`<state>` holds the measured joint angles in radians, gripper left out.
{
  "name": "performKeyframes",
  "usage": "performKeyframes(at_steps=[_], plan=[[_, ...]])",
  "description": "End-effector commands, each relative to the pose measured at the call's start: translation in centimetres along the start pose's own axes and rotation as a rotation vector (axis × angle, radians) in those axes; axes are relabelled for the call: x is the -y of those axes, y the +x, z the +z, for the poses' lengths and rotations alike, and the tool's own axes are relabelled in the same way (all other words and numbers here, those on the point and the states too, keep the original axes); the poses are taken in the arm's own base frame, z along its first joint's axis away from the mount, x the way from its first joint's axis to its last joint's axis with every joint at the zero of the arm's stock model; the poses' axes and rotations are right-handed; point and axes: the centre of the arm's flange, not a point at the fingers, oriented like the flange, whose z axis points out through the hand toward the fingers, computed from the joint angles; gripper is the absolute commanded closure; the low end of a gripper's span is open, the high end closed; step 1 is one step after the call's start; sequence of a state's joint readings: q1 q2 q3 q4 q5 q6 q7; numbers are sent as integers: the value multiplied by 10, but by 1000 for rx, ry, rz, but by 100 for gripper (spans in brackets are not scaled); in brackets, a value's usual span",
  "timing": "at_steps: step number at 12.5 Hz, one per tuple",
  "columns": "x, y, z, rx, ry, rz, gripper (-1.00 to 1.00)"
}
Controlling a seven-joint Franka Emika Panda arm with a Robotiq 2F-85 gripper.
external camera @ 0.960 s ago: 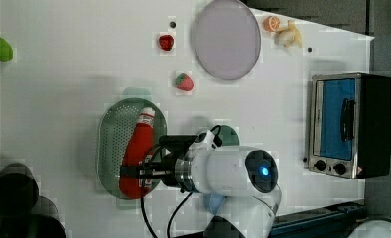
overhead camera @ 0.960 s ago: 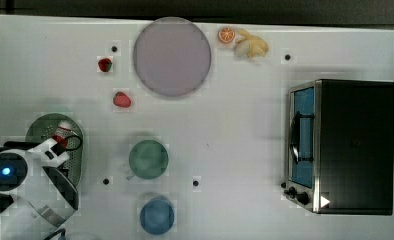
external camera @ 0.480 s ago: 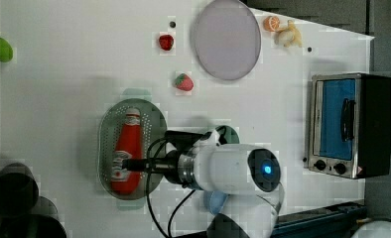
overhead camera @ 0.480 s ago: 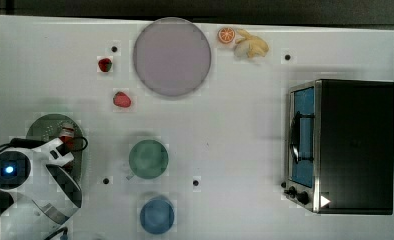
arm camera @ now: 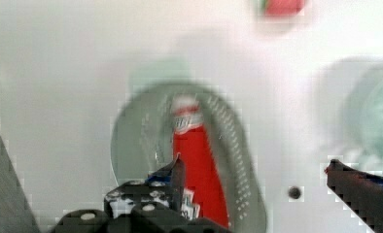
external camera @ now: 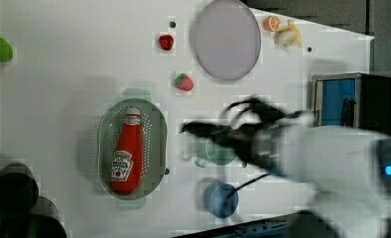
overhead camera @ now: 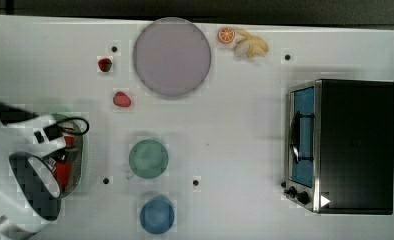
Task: Pick Ketchup from the table and place it in strainer.
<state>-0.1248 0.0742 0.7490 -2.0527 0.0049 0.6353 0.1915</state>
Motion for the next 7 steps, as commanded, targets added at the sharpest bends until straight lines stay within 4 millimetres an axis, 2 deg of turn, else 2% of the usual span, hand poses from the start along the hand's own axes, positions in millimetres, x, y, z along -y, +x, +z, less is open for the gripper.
performKeyframes(at_steps=[1,4,7], plan=[[-43,69,-62,70,19,233,-100],[-108,128,-137,74,-5,389,-100],[-184,167,-198,69,-18,485,-100]])
